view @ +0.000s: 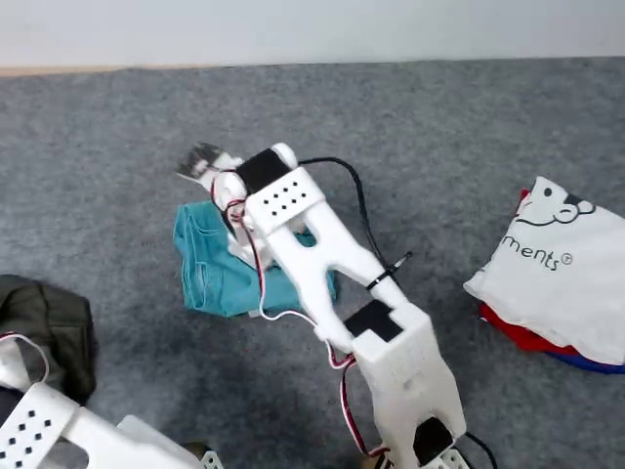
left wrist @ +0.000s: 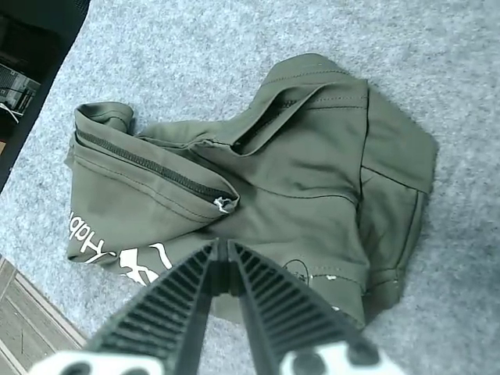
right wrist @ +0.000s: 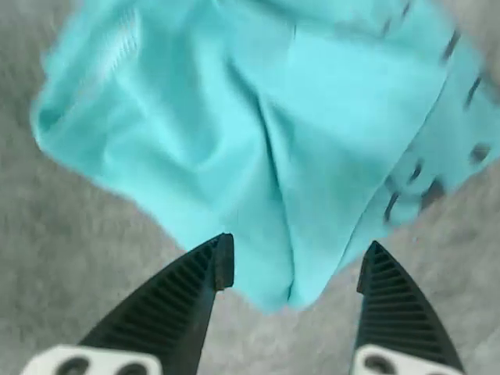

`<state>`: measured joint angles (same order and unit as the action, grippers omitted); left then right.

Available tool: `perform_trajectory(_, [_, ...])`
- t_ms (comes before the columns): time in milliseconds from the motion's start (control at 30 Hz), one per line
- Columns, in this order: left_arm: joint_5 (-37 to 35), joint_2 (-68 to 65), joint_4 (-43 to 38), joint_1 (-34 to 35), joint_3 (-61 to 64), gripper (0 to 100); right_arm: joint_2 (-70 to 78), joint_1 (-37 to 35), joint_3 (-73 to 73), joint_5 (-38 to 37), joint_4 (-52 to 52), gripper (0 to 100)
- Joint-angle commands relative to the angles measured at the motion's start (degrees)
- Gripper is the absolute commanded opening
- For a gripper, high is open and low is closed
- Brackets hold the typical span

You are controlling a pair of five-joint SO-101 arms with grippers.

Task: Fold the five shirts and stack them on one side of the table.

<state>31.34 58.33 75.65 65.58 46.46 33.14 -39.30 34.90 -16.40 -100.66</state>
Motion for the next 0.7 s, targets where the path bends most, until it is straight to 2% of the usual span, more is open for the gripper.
perform_trajectory(0, [-0.35,0.62,-1.41,-0.35,-0.75,1,-4.26,1.27,-4.31,0.70,-2.07,26.2])
perform_trajectory(367, [-0.35,0.62,-1.41,-0.35,-0.75,1,5.14,0.31,-8.53,4.48,-2.15,26.2])
perform_trajectory(667, [-0.35,0.62,-1.41,-0.35,-0.66,1,-11.38,-4.18,-8.53,3.60,-0.75,26.2])
